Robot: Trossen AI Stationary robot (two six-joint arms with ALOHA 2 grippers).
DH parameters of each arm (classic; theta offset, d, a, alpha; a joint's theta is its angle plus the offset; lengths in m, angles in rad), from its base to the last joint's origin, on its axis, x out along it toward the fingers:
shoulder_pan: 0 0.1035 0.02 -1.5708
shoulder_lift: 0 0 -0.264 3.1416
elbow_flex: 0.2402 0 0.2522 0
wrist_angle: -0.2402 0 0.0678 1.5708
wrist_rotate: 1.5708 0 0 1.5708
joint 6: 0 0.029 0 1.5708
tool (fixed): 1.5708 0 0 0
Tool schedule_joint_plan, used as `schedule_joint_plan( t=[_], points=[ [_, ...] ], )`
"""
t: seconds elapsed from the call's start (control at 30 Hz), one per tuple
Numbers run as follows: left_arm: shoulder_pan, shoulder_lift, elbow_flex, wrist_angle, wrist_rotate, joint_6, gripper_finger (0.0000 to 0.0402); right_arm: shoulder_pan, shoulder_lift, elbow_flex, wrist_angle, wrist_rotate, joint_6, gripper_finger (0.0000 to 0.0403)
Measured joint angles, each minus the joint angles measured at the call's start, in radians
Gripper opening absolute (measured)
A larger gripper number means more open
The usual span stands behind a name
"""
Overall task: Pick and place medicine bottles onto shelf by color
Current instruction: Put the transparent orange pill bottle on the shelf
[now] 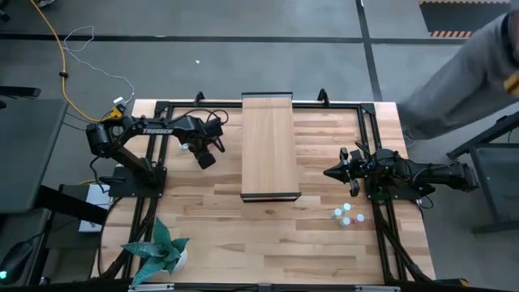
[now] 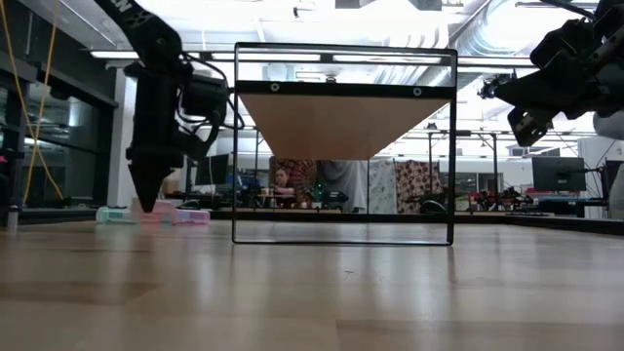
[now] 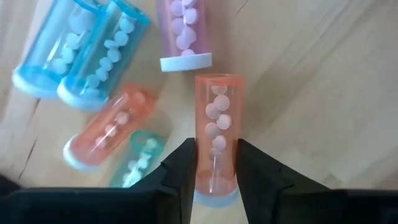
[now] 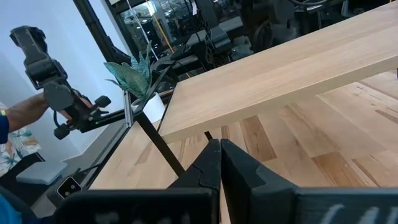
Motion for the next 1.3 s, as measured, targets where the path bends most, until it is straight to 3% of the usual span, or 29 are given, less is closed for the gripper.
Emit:
schedule_joint_plan(
  t=[0.27,0.5,0.9,1.3],
  points=[
    [-0.062,-0.022,0.120,-0.158,0.005,-0.003,0.0090,0.000,0.000,0.000,0.000,0.000,0.000,0.0000],
    [-0.139,-0.146,0.191,-0.172,0.058,-0.002,0.0090,0.000,0.000,0.000,0.000,0.000,0.000,0.0000],
    [-0.216,-0.428,0.195,0.126,0.059,-0.018,0.0090,0.000,0.000,0.000,0.000,0.000,0.000,0.0000],
    [-0.303,-0.400,0.195,0.417,0.064,0.023,0.0090,0.000,0.000,0.000,0.000,0.000,-0.054,0.0000]
  ],
)
